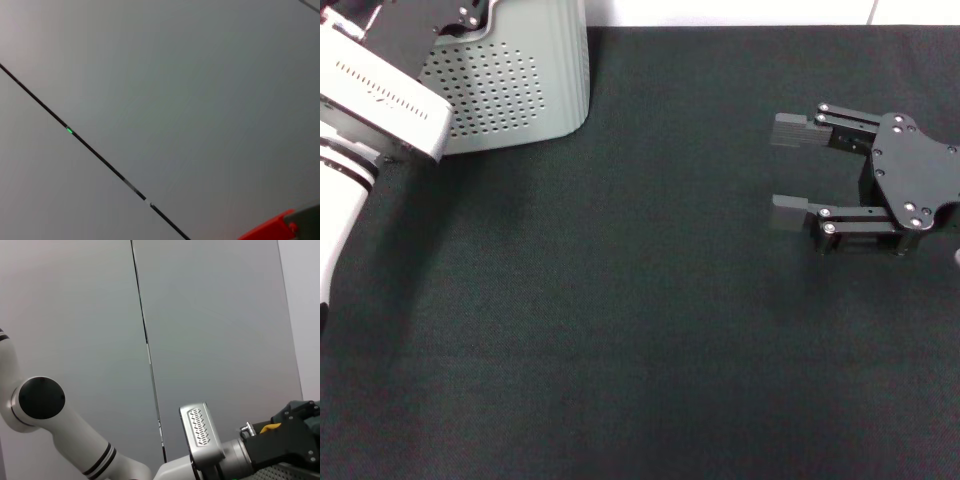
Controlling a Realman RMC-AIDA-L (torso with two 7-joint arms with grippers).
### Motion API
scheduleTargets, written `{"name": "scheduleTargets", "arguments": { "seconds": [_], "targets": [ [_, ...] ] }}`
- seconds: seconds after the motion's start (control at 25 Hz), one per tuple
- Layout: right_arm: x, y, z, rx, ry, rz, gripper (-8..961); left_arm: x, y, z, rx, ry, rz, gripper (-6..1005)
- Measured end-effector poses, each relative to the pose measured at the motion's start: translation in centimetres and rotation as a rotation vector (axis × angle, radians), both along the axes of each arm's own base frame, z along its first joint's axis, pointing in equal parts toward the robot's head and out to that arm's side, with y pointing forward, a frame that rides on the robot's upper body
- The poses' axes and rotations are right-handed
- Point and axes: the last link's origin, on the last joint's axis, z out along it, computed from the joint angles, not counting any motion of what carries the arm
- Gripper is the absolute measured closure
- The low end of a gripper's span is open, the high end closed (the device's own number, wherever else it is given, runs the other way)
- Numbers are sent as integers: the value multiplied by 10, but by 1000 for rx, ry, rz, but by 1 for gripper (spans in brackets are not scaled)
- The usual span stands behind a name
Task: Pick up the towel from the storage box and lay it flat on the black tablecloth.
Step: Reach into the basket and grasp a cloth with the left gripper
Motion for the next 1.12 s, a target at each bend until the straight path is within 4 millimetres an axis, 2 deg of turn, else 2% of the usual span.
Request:
{"name": "scheduleTargets", "arguments": {
  "seconds": [0.44,0.72,1.12],
  "targets": [
    [-1,0,1,2,8,0,128,-9,0,11,83,-5,53,359],
    [-2,1,0,3,12,4,128,-7,-13,16,132,-36,-10,368],
    [-2,1,0,7,11,7,127,-6,-15,16,135,-36,-17,382]
  ]
}}
